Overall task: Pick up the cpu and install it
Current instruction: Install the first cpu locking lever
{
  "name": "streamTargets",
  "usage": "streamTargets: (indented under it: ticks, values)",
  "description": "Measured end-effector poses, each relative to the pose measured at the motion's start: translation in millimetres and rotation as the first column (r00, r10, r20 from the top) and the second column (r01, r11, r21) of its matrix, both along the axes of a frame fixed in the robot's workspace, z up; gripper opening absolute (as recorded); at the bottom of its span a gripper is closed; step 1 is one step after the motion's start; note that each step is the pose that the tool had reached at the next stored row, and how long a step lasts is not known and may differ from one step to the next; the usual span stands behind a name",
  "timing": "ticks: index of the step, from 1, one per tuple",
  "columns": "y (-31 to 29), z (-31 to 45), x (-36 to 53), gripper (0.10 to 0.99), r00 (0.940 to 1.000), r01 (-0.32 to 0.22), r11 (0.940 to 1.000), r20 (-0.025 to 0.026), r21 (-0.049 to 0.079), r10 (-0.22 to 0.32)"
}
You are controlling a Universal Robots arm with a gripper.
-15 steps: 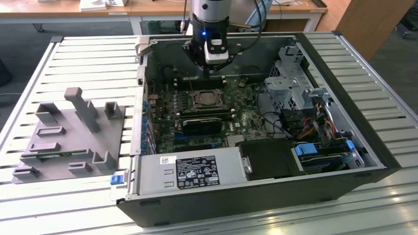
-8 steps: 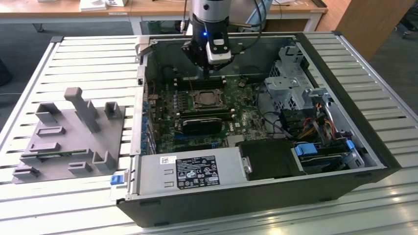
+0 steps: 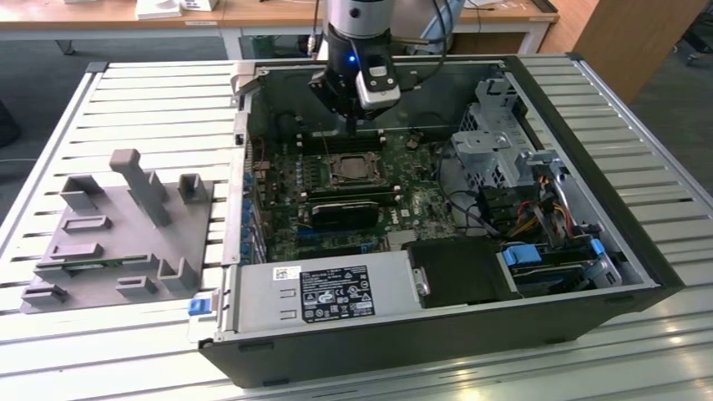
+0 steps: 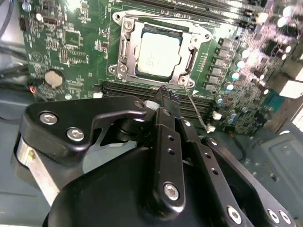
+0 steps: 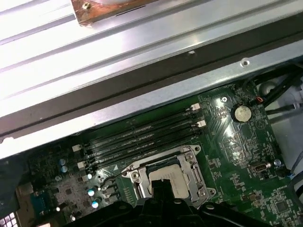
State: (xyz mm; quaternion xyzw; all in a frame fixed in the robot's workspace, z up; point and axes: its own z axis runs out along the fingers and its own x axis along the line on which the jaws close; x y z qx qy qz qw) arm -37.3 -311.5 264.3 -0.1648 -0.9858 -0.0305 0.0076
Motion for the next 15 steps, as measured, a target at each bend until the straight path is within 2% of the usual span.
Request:
streamTargets:
  ticks: [5, 11, 15]
  values:
    - [0.0, -0.2, 0.0, 0.106, 0.9958, -0.091, 0.9958, -0.0001, 0.0, 0.091]
    - [0.0, -0.4, 0.0, 0.106, 0.981, -0.194, 0.981, 0.0, 0.0, 0.194]
    - [0.0, -0.4, 0.0, 0.106, 0.973, -0.231, 0.973, 0.0, 0.0, 0.231]
